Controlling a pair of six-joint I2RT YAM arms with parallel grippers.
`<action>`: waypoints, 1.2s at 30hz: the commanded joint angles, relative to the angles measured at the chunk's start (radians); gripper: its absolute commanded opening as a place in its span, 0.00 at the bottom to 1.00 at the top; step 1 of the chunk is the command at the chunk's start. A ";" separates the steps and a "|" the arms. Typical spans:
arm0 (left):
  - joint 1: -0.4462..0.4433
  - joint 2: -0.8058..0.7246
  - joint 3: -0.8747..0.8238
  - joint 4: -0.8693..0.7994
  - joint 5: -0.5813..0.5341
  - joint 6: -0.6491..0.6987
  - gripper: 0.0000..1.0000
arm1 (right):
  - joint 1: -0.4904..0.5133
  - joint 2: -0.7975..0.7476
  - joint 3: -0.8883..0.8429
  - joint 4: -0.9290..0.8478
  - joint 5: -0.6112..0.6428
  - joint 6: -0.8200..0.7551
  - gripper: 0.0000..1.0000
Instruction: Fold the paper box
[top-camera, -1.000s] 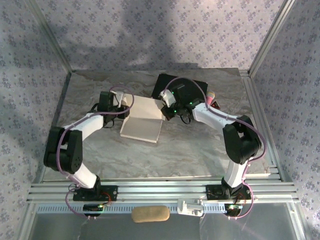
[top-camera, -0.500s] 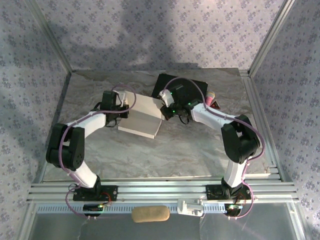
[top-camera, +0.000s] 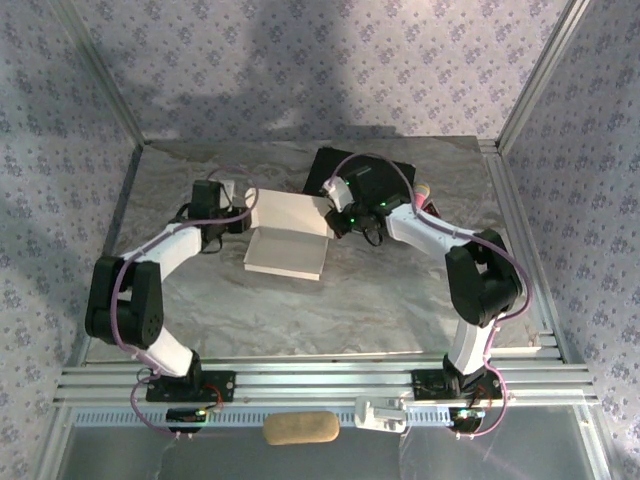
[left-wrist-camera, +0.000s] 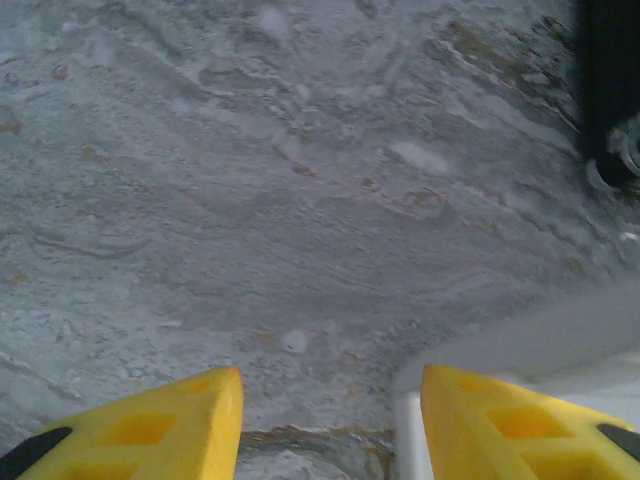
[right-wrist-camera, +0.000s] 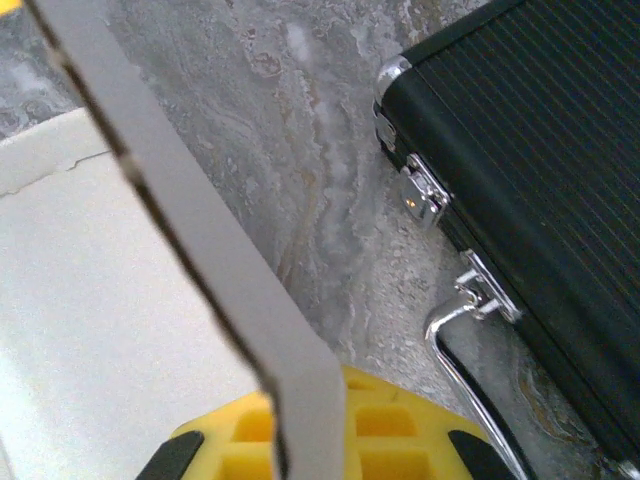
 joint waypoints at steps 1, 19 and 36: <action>0.025 0.064 0.071 -0.014 0.205 0.008 0.49 | -0.034 -0.022 0.037 -0.105 -0.101 -0.062 0.00; -0.029 -0.066 -0.129 0.132 0.260 -0.014 0.46 | -0.155 0.085 0.176 -0.252 -0.235 -0.153 0.00; -0.054 0.079 0.103 -0.018 0.312 0.135 0.46 | -0.151 0.094 0.188 -0.266 -0.245 -0.159 0.00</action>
